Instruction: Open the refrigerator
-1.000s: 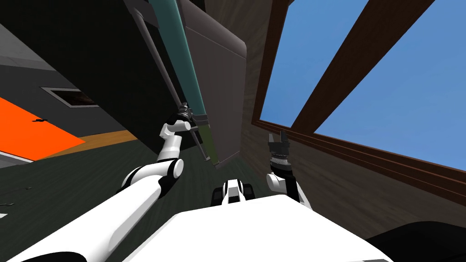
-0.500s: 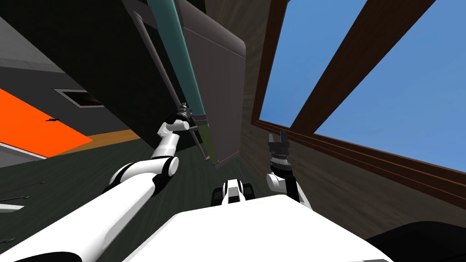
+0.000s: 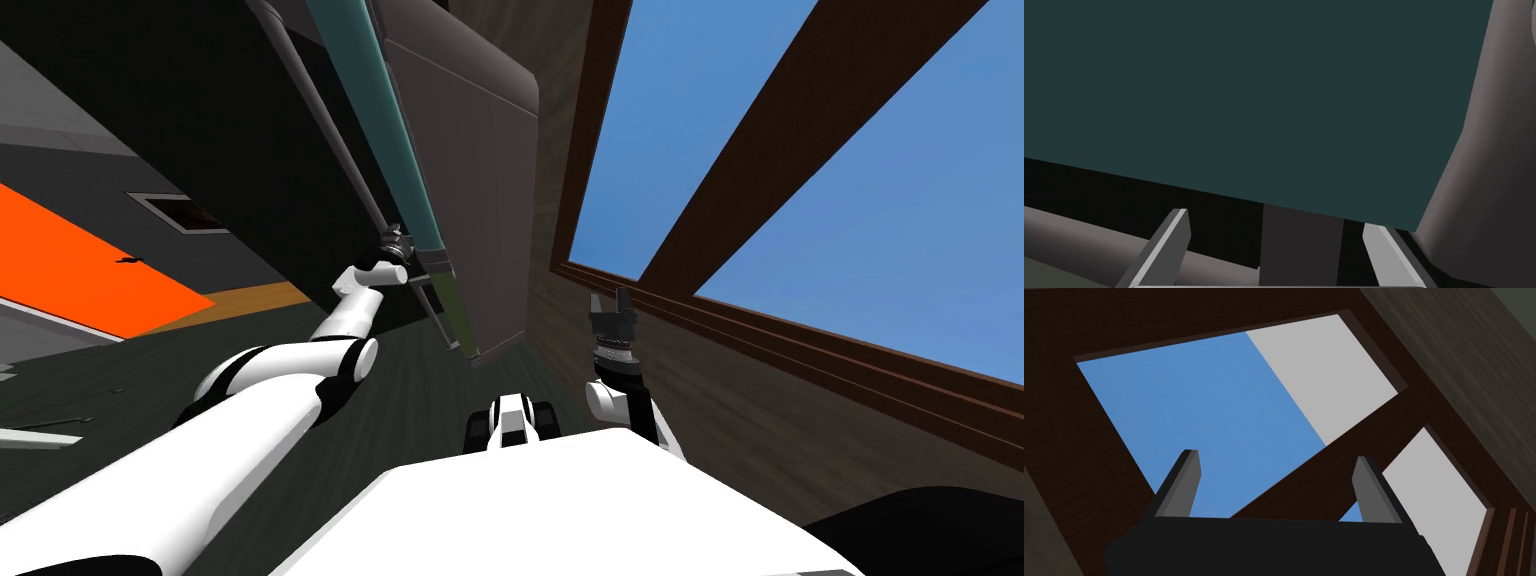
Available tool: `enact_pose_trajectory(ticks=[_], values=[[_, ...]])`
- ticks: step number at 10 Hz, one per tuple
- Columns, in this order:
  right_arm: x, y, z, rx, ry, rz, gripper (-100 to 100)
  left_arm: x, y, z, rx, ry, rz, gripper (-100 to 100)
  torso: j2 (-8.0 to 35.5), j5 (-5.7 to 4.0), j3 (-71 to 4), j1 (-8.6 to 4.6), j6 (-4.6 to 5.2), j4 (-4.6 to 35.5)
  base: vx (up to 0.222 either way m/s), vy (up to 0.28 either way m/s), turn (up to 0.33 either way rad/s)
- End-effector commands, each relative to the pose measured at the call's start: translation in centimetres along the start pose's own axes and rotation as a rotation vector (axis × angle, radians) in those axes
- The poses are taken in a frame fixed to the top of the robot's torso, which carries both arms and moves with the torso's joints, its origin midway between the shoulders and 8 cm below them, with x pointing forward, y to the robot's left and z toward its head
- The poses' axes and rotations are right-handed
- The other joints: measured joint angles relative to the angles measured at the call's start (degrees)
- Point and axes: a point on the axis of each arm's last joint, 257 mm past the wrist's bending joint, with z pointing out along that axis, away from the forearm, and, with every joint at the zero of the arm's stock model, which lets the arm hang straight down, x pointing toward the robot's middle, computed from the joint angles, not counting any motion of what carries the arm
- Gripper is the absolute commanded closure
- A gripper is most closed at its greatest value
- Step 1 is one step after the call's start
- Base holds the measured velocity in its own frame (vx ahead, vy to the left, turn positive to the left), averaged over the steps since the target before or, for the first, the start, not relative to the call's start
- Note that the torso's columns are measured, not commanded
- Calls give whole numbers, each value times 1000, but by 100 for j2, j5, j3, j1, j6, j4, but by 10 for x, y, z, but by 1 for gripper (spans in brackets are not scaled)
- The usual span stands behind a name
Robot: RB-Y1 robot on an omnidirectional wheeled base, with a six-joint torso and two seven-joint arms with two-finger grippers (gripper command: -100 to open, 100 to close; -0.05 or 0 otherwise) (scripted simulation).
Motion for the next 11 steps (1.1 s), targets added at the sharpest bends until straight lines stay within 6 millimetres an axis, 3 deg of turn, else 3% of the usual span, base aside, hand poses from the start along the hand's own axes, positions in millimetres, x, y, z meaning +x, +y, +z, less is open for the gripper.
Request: enact_pose_trajectory(ticks=[1,2,5,6,8,9,11], values=[[0,0,0,0,0,0,0,-35,-1,1,2,-36,4,-100,6,0,3,-8,-5,1,-20,-69,83],[0,0,0,0,0,0,0,-45,18,-1,-35,-57,4,-100,7,-2,4,-10,-4,2,-4,-30,12],[0,0,0,0,0,0,0,-46,21,-1,-41,-60,3,-100,-13,5,-10,7,-3,-7,1,2,-7],[0,0,0,0,0,0,0,-31,43,-7,-82,-49,16,100,-7,0,-6,-3,-3,-3,38,72,-93],[0,0,0,0,0,0,0,-11,23,-4,-41,-20,2,100,-49,23,-35,21,13,-39,7,60,-39],[0,0,0,0,0,0,0,-4,43,-11,-84,-24,15,100,-46,11,-34,6,7,-24,1,66,-93],[0,0,0,0,0,0,0,18,18,-10,-33,10,1,100,-57,16,-40,5,19,-42,7,47,-19]])
